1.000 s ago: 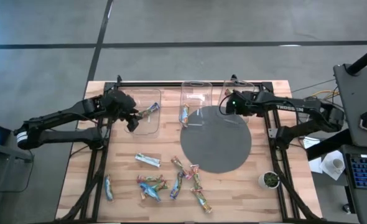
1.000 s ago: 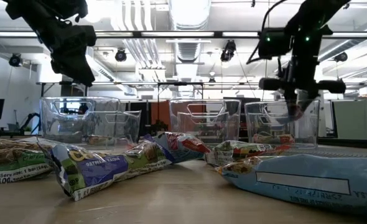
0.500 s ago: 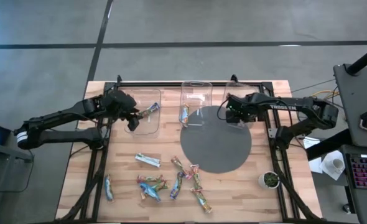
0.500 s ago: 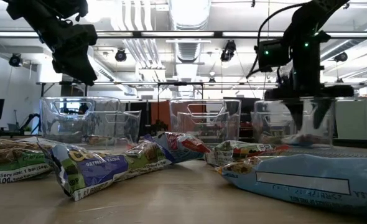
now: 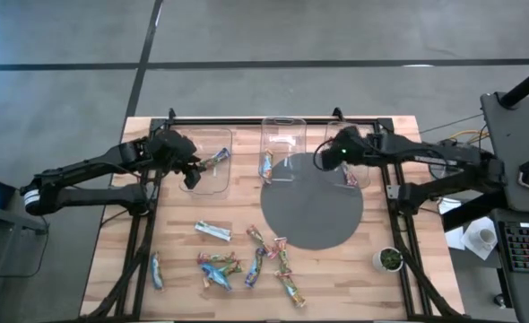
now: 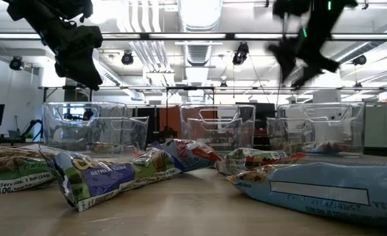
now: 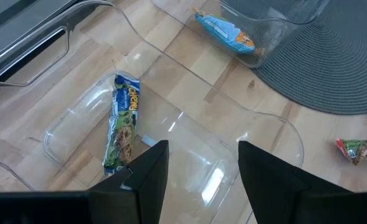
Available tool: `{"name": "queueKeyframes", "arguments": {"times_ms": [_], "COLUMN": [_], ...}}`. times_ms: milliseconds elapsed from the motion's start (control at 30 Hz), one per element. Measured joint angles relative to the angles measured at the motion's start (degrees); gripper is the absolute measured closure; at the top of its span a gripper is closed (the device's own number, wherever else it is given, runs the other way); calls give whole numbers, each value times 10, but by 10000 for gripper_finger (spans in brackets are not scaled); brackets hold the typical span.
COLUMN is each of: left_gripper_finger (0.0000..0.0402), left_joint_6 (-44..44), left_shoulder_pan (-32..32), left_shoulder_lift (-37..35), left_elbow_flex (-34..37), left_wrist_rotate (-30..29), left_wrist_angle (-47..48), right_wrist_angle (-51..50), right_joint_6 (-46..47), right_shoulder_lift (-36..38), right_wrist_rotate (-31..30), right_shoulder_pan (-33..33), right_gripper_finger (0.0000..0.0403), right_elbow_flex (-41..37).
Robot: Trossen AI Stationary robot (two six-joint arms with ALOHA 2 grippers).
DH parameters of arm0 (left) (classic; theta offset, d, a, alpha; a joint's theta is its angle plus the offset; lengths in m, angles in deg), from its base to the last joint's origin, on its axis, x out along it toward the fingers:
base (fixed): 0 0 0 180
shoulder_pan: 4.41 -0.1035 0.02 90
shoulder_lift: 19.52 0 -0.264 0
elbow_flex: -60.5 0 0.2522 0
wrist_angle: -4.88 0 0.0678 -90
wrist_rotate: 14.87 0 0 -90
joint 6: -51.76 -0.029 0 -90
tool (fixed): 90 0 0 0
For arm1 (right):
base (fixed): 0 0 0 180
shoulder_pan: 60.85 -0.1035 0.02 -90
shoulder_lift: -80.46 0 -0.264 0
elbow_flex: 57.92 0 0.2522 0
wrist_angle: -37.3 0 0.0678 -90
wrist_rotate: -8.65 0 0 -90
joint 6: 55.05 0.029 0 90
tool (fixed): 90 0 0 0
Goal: Pick and place Granola Bars by type
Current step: Put the red granola bar into the right transparent bin
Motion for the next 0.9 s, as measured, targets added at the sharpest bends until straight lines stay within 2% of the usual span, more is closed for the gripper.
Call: {"name": "queueKeyframes", "arguments": {"times_ms": [100, 267, 467, 533, 633, 733, 900], "left_gripper_finger": [226, 226, 226, 226, 227, 227, 228], "left_joint_6": [3, 7, 19, 39, 81, 144, 288], "left_shoulder_pan": [0, 1, 12, 29, 67, 124, 256], "left_shoulder_lift": [0, 0, 0, 0, 0, 1, 1], "left_elbow_flex": [0, 0, 2, 4, 8, 9, 9], "left_wrist_rotate": [0, 6, 74, 90, 90, 59, -36], "left_wrist_angle": [0, 0, 1, 9, 30, 44, 44], "right_wrist_angle": [81, 91, 86, 75, 53, 40, 35], "right_joint_6": [-54, 41, 92, 95, 101, 91, 65], "right_shoulder_lift": [5, -35, -124, -155, -195, -222, -241], "right_wrist_rotate": [3, 17, 30, 50, 111, 168, 236], "right_shoulder_pan": [-62, -129, -209, -227, -240, -242, -242], "right_gripper_finger": [206, 213, 220, 223, 226, 228, 230], "right_elbow_flex": [22, 59, 99, 114, 132, 140, 129]}}
